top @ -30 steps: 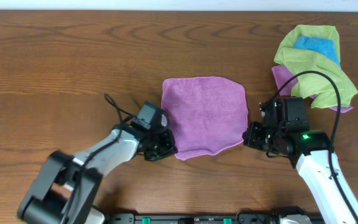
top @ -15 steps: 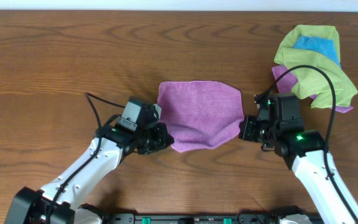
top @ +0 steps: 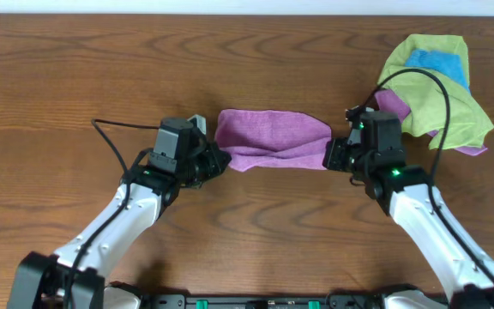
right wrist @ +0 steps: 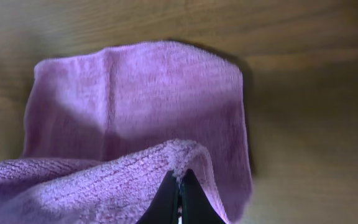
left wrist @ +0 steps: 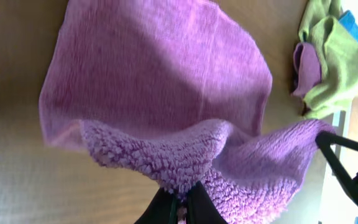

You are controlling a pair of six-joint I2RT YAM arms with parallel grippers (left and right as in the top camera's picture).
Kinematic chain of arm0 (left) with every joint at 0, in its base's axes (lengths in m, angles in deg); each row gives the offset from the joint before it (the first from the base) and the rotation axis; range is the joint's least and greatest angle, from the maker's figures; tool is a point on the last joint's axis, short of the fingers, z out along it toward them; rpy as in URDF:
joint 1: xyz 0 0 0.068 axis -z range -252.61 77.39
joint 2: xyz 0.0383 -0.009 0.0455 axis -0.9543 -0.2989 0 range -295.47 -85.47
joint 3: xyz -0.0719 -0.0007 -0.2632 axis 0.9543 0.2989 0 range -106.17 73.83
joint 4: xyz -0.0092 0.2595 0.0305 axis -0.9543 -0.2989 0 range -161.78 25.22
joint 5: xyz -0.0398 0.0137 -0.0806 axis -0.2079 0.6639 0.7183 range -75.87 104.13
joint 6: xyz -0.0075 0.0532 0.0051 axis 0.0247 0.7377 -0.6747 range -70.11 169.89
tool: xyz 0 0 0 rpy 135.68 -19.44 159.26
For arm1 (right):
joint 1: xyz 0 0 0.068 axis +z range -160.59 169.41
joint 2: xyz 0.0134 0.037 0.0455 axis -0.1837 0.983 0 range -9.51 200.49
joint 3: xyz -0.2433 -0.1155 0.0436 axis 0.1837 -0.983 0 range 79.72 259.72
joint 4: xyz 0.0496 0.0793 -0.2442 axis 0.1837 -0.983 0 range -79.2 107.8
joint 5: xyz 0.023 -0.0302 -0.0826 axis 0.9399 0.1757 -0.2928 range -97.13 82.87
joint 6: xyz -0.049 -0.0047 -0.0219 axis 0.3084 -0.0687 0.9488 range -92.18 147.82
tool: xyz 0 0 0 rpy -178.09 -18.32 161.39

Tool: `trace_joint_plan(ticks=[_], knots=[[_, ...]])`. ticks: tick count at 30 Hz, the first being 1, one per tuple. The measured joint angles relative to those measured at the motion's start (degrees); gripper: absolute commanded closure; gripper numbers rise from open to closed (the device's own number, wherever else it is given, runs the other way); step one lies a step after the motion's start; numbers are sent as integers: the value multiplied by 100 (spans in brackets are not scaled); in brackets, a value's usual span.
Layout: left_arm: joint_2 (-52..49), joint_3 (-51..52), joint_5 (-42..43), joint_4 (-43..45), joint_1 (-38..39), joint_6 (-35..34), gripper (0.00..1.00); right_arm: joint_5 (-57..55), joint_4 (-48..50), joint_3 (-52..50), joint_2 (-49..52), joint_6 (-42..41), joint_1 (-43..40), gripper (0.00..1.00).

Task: Fold the cloth
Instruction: 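Fold the near half of the cloth over the far half with both grippers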

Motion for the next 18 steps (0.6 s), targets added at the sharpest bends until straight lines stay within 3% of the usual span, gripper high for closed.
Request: trace_joint_plan(ticks=[7,18], knots=[[-776,-138,-225,656,-20,-122,94,-48,966,2,466,0,0,99],[-1797,-1174,-415,970,-214,-105,94,-326,1965,4,1237,11,0,98]])
